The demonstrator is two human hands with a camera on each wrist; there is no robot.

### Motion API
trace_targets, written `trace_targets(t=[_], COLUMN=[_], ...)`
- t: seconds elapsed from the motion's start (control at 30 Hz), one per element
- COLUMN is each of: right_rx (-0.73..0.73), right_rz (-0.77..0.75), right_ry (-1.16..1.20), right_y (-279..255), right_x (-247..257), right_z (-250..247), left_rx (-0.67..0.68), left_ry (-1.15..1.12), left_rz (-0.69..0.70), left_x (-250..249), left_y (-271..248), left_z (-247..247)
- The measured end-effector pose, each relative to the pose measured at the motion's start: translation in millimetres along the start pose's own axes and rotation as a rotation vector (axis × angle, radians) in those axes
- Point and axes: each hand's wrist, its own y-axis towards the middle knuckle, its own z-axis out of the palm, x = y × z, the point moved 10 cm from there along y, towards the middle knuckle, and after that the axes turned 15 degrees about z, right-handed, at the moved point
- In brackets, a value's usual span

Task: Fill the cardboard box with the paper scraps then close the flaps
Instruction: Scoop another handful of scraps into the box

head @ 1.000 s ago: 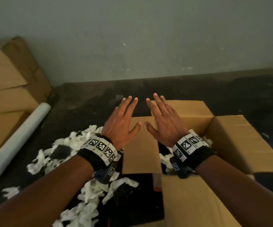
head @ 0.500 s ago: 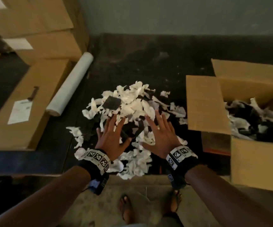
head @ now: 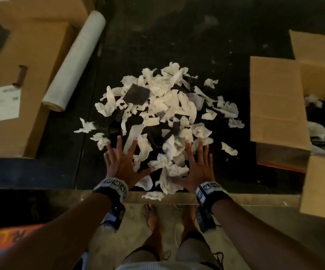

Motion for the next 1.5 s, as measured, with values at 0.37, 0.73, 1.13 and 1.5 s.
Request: trace_targets(t=[0.37,0.73,1.13,1.5], right_rx=[0.002,-0.153,-0.096,-0.152], right_rz=[-0.183,-0.46,-0.735,-0.831], right_ry=[0.086,-0.031,-0.388,-0.42], right_y=[42.9,-55.4,-71.4,-70.3], right_x=[43.7,53.8,94.6,89.8], right_z=[-29.1,-29.7,75.6,82.3], left_rx=[-0.073,-0.253,-0.071,-0.083], left_ry=[-0.079,0.114,0.05,0.07], left_rz=[0.268,0.073,0.084,0.107], left_x=[-53.8,3.5,24.6,25.6], left_y=[50.4,-8.7,2.9,-2.5], left_z=[-25.6,-49.2,-2.6,2.3])
